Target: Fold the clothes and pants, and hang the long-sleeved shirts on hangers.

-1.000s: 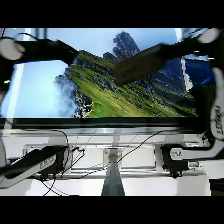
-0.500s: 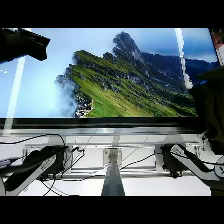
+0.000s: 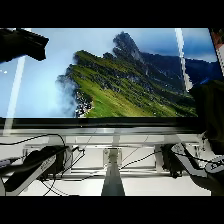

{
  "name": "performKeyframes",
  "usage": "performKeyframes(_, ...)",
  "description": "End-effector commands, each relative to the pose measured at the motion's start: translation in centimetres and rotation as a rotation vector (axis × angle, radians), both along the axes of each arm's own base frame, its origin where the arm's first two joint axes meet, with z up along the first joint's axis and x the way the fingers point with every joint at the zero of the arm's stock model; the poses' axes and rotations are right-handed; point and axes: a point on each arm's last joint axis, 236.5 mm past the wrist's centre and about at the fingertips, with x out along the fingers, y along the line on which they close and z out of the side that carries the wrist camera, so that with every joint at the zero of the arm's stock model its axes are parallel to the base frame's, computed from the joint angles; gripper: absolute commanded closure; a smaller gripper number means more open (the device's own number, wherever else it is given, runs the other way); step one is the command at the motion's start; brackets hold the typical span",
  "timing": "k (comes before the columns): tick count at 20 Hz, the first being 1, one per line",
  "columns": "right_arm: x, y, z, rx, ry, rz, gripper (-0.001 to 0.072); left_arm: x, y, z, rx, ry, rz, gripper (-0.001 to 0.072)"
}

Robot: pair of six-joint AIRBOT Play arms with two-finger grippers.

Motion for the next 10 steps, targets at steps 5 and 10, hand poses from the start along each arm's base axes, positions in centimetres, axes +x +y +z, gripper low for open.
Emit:
performKeyframes(5, 2.5, 1.7, -1.1, 0.1, -0.116, 0.057, 0.0281, 0.0, 0.1, 0.1, 0.0, -0.002, 0.001, 0.0552)
performKeyframes(10, 8.8, 7.5, -2.9, 0.145, -0.066, 0.371, 0.0701, 0.0, 0.1, 0.1, 0.0, -0.002, 0.001, 0.0552)
